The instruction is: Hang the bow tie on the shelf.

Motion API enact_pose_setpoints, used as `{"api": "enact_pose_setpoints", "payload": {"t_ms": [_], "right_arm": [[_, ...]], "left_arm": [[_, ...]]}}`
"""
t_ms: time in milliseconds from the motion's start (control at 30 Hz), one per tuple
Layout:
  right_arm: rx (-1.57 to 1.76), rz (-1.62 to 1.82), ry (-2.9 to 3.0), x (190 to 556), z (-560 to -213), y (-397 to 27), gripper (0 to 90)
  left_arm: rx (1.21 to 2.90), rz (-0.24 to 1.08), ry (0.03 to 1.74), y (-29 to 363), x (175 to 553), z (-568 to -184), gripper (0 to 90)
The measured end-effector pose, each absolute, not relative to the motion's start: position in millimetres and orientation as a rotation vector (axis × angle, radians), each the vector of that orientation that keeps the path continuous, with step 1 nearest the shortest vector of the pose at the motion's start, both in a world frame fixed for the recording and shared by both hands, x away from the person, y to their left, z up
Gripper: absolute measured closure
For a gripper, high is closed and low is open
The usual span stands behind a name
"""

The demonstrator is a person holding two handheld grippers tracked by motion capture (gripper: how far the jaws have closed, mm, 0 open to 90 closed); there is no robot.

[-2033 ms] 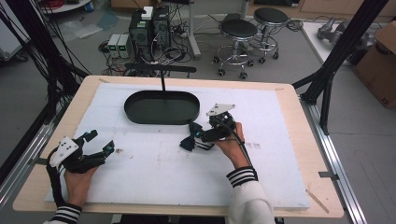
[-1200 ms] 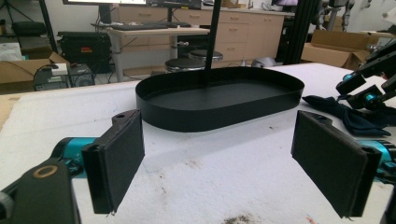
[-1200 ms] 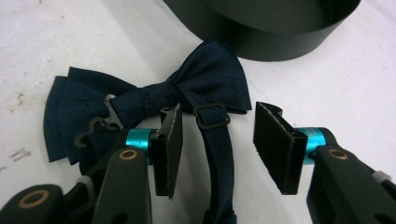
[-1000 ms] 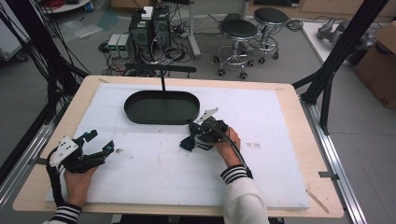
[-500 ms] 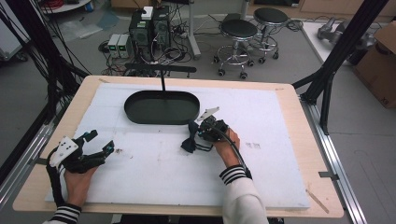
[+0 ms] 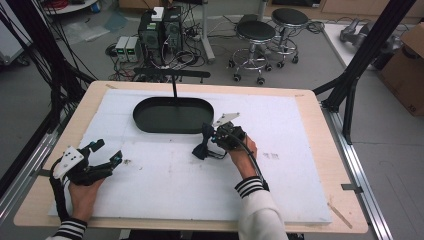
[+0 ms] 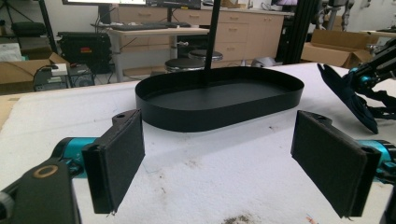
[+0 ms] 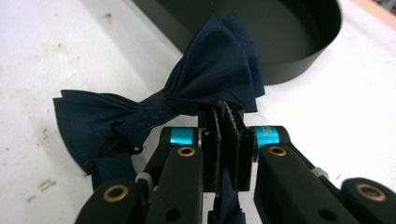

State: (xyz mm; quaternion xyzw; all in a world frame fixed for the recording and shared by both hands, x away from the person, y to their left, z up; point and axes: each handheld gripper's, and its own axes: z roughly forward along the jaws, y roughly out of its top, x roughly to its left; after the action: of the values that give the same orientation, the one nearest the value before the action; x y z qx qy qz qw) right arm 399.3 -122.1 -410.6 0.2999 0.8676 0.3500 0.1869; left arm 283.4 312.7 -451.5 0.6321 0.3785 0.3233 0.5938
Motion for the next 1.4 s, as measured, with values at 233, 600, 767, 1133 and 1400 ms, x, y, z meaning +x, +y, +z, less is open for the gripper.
{"api": "enact_pose_setpoints", "payload": {"t_ms": [233, 600, 767, 1133, 1400], "right_arm": [[0.859, 1.065, 2.377, 398, -402, -127, 85.5], [0.873, 1.247, 2.210, 397, -383, -134, 85.5], [0.863, 1.297, 2.148, 399, -370, -131, 85.5], [0.818, 1.305, 2.070, 404, -347, -118, 85.5], [0.838, 1.353, 2.005, 413, -334, -112, 85.5]], "left_arm": [[1.470, 0.750, 0.878, 312, 283, -451, 17.7], [1.470, 0.750, 0.878, 312, 283, -451, 17.7], [1.469, 0.752, 0.877, 312, 283, -452, 17.7], [1.474, 0.758, 0.863, 312, 282, -452, 17.7], [1.474, 0.757, 0.864, 312, 283, -452, 17.7]]}}
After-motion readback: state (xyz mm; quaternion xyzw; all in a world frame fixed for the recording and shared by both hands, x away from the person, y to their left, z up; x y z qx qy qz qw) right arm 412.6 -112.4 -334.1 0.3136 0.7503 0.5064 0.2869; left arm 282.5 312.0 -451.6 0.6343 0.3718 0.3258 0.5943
